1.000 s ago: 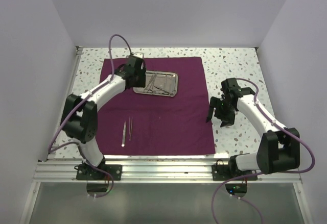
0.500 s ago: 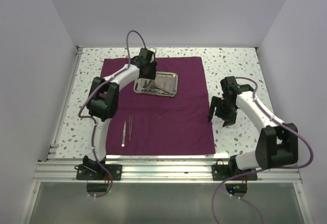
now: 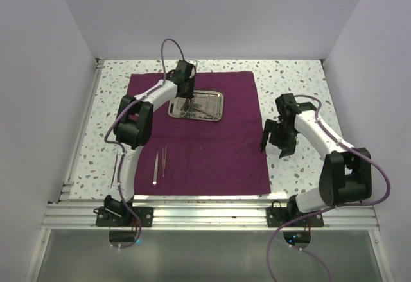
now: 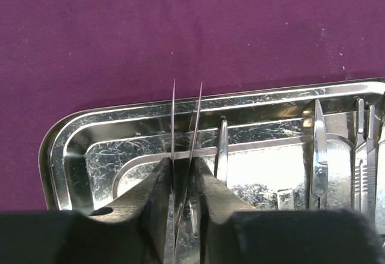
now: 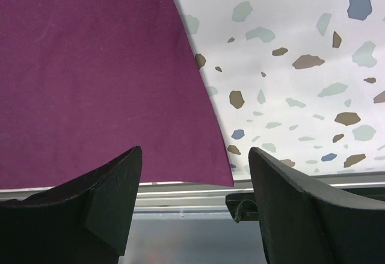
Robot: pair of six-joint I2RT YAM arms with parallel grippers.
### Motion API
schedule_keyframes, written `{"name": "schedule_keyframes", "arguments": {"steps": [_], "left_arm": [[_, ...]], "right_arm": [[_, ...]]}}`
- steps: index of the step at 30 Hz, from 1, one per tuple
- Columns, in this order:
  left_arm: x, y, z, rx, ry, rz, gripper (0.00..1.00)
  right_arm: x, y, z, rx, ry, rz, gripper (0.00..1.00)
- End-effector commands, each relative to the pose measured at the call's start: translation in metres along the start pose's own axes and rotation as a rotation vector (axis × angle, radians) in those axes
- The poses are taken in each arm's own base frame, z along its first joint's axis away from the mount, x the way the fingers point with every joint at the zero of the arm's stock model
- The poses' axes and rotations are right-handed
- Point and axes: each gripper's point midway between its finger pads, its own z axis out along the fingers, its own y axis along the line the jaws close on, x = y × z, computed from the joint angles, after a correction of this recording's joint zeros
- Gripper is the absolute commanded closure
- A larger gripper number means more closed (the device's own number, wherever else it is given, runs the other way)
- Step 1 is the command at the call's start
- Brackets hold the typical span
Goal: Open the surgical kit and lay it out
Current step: Pick up the medical item from the container.
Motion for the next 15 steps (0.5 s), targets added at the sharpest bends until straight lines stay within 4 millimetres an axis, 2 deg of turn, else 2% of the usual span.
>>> {"name": "schedule_keyframes", "arguments": {"steps": [1,3,4,6,8,11,12,14,15], "left_arm": [[0.001,0.006,0.008,0.006,0.014,0.012,0.76],[0.001,0.008,0.007,-0.001,0.018,0.009,0.95],[0.000,0.009,0.006,-0.006,0.015,0.003,1.00],[-0.004,0.011,0.001,-0.012,0.010,-0.001,1.00],[-0.017,0.013,-0.011,-0.017,-0.020,-0.007,1.00],[-0.043,0.021,-0.041,-0.032,-0.074,-0.041,1.00],[-0.059,0.021,-0.060,-0.029,-0.113,-0.049,1.00],[-0.069,0.024,-0.080,-0.039,-0.132,-0.052,1.00],[-0.077,0.025,-0.099,-0.043,-0.158,-0.055,1.00]], "right_arm": [[-0.011,0.003,-0.007,0.005,-0.028,-0.003,0.25],[-0.012,0.005,-0.007,0.000,-0.029,-0.006,0.25],[-0.012,0.005,-0.006,-0.002,-0.030,-0.008,0.25],[-0.012,0.006,-0.005,-0.007,-0.027,-0.006,0.25],[-0.012,0.008,-0.004,-0.013,-0.027,-0.010,0.25],[-0.012,0.009,-0.006,-0.026,-0.032,-0.015,0.25],[-0.013,0.010,-0.006,-0.029,-0.036,-0.017,0.25],[-0.014,0.012,-0.008,-0.041,-0.045,-0.021,0.25],[-0.014,0.013,-0.008,-0.048,-0.045,-0.021,0.25]]}}
